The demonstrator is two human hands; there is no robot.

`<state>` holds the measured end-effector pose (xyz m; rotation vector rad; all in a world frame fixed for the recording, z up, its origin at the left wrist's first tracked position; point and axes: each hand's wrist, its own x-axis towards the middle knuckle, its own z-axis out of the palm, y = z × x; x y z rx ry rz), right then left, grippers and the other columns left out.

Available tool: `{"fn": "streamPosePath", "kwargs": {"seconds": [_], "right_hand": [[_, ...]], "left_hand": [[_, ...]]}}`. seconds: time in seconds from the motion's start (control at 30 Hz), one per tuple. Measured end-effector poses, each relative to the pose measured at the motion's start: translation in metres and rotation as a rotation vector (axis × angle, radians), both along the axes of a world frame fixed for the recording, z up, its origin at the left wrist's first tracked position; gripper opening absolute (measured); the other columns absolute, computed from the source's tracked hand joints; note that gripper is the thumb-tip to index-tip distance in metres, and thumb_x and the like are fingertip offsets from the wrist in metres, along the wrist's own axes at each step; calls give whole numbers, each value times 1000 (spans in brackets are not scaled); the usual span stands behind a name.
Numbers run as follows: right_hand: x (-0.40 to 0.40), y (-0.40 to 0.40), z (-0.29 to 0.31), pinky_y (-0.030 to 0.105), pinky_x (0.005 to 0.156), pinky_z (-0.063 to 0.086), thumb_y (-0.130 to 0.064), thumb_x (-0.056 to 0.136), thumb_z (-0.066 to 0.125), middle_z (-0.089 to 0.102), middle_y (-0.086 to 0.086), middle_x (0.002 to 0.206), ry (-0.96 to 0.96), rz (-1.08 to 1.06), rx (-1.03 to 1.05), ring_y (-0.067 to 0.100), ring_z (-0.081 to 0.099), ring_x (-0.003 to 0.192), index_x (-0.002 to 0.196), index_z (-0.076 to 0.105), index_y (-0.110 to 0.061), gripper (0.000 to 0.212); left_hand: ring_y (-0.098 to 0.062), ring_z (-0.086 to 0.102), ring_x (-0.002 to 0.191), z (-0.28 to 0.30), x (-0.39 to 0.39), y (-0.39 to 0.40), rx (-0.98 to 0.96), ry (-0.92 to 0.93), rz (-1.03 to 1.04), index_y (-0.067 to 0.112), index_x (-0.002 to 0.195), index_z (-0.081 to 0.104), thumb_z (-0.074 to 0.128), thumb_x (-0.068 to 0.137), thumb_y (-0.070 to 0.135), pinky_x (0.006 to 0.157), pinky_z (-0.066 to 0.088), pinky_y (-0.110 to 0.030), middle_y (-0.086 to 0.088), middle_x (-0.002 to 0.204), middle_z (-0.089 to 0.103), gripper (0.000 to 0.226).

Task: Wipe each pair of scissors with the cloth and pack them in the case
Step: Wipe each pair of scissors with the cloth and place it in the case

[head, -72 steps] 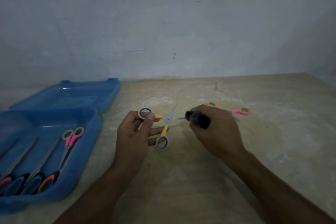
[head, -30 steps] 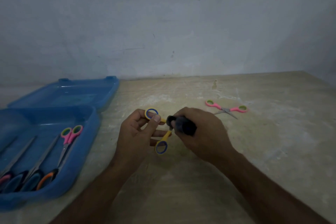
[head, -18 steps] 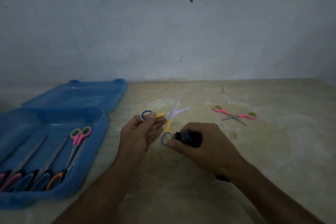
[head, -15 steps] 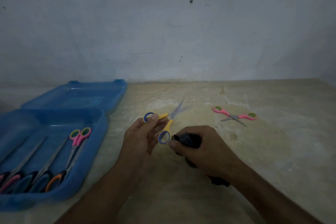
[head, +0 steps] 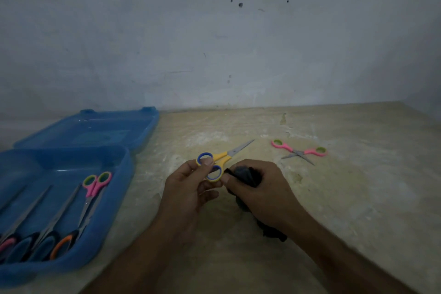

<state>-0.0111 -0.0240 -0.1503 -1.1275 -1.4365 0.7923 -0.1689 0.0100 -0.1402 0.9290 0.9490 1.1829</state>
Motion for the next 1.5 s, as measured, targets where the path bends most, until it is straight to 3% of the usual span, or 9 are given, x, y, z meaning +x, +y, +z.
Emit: {"fn": "streamPosePath", "kwargs": {"seconds": [0.13,0.3,0.43,0.57,0.7,0.9,1.13,1.37,1.5], "right_hand": [[-5,-8,9,26,49,41,-25,95,72,53,-2,52,-10,-37,2,15,51,42,77,67,-8,25],[-32,-26,23,34,51,46,-36,94,70,58,-3,57,-165,-63,11,14,56,48,80,68,-19,22],[-69,-43,16,27,56,50,-50,90,67,64,-11,67,-386,-112,37,6,61,60,83,66,-30,22],[-89,-51,0,27,66,51,-64,85,54,64,-17,77,-637,-128,59,3,60,71,85,61,-36,29],[-95,-58,-9,24,69,49,-56,90,62,65,-23,84,-680,-114,123,2,61,77,92,63,-42,14],[-100,-63,-13,23,69,54,-63,84,53,68,-23,87,-716,-167,107,3,65,78,98,67,-44,27],[-103,-61,-13,24,66,54,-63,84,51,67,-24,83,-734,-178,76,2,64,76,95,67,-44,27],[-99,-60,-9,31,71,56,-58,84,63,69,-22,88,-691,-138,54,3,66,80,96,67,-41,21],[-76,-59,8,34,68,55,-58,85,63,70,-15,84,-621,-169,51,5,66,77,94,66,-35,25]], "left_hand": [[-12,60,56,12,-15,12,253,216,209,9,90,71,67,95,19,48,48,-26,-2,67,67,12],[-13,48,63,52,-71,36,516,472,327,19,85,70,62,96,27,60,39,-33,-1,69,55,16],[5,49,52,94,-137,48,560,623,400,19,93,74,58,93,11,56,40,-23,11,59,60,18],[1,47,43,107,-210,65,460,908,241,6,95,74,54,94,0,43,37,-12,-3,62,58,20],[-14,49,57,91,-253,88,351,1166,5,12,83,61,57,92,1,55,40,-24,-5,67,54,15],[-20,56,79,49,-270,110,258,1537,-312,6,85,64,55,89,19,68,40,-27,-10,86,62,17],[-18,64,90,26,-289,120,418,1627,-268,16,97,68,66,94,23,82,51,-32,2,94,67,8],[-15,62,93,51,-257,89,659,1443,-67,8,102,71,69,92,16,84,49,-29,-2,100,68,13],[-10,63,83,75,-179,58,839,1214,-71,15,90,72,71,90,15,68,45,-8,8,87,70,1]]}}
